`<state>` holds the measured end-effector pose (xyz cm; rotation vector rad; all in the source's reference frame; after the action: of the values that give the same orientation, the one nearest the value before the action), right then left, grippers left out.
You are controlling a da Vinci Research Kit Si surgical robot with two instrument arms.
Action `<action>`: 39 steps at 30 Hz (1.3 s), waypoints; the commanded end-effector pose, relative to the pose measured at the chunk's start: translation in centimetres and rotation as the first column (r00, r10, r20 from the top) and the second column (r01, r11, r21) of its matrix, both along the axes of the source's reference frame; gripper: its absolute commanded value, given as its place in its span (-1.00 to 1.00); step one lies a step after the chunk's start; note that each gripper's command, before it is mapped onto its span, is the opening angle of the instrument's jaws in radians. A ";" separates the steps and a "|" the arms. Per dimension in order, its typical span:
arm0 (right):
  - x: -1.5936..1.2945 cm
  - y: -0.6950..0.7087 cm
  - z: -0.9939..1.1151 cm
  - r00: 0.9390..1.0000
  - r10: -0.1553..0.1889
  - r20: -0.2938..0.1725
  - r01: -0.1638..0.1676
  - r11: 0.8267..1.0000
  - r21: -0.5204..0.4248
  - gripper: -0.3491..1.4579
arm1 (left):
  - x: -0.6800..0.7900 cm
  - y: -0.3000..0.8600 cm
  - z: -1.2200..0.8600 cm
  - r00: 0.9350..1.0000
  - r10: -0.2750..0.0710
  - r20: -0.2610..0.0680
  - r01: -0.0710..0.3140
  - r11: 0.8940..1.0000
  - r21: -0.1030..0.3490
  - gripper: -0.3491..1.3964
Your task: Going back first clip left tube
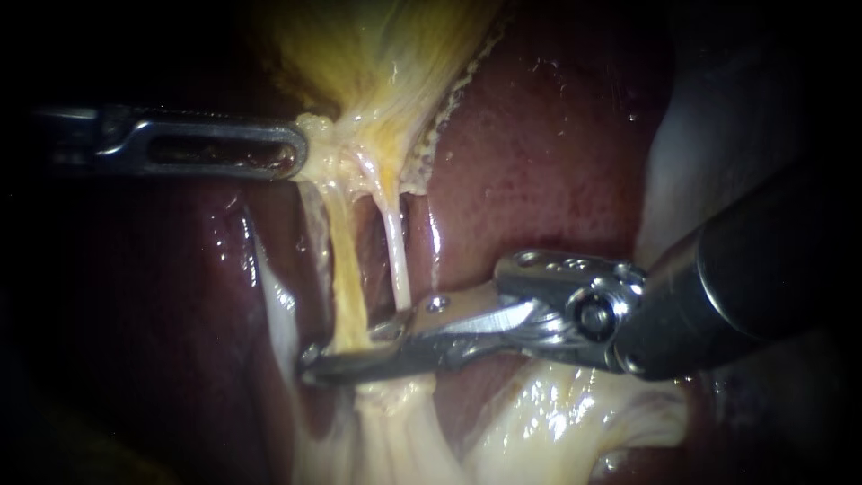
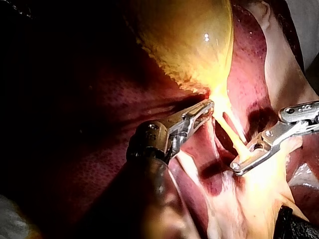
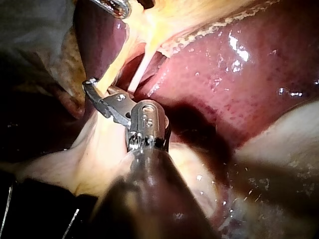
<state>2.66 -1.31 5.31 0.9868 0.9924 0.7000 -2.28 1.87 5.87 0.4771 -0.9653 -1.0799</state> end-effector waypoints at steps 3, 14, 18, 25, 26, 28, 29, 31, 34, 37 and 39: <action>0.01 0.01 0.02 1.000 0.002 0.004 -0.002 1.000 0.005 -1.00 | 0.00 0.00 0.00 1.000 0.000 0.000 0.000 1.000 0.000 -1.00; -0.05 0.09 0.48 0.997 0.041 0.059 -0.023 0.956 -0.291 -0.06 | 0.01 0.00 0.01 1.000 0.000 0.000 0.000 1.000 0.000 -1.00; -0.27 0.11 0.49 0.998 0.034 0.045 -0.012 0.910 -0.415 -0.06 | 0.02 0.00 0.01 1.000 0.001 0.000 -0.001 1.000 0.000 -1.00; -0.68 0.16 0.19 1.000 -0.021 0.017 0.027 0.799 -0.601 -0.06 | 0.02 0.00 0.01 1.000 0.001 0.001 -0.001 1.000 0.000 -1.00; -0.74 0.18 0.13 0.999 -0.028 0.015 0.032 0.784 -0.620 -0.06 | 0.02 0.00 0.01 1.000 0.001 0.001 -0.001 1.000 0.000 -1.00; -0.86 0.23 -0.02 0.999 -0.037 0.014 0.037 0.759 -0.650 -0.06 | 0.02 0.00 0.01 1.000 0.001 0.001 -0.001 1.000 0.000 -1.00; -0.91 0.26 -0.08 0.999 -0.040 0.014 0.040 0.747 -0.663 -0.06 | 0.02 0.00 0.01 1.000 0.001 0.001 -0.001 1.000 0.000 -1.00; -1.01 0.31 -0.19 0.999 -0.042 0.018 0.043 0.727 -0.686 -0.06 | 0.02 0.00 0.01 1.000 0.001 0.001 -0.001 1.000 0.000 -1.00; -1.14 0.36 -0.28 0.999 -0.035 0.025 0.043 0.713 -0.700 -0.06 | 0.02 0.00 0.01 1.000 0.001 0.001 -0.001 1.000 0.000 -1.00; -1.26 0.40 -0.30 0.999 -0.034 0.029 0.045 0.701 -0.712 -0.06 | 0.02 0.00 0.01 1.000 0.001 0.000 -0.001 1.000 0.000 -1.00; -1.34 0.42 -0.30 0.999 -0.037 0.030 0.047 0.697 -0.716 -0.06 | 0.02 0.00 0.01 1.000 0.001 0.000 -0.001 1.000 0.000 -1.00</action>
<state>1.29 -0.90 5.02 0.2983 1.0991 0.2161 -2.26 1.86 5.88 0.4776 -0.9656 -1.0789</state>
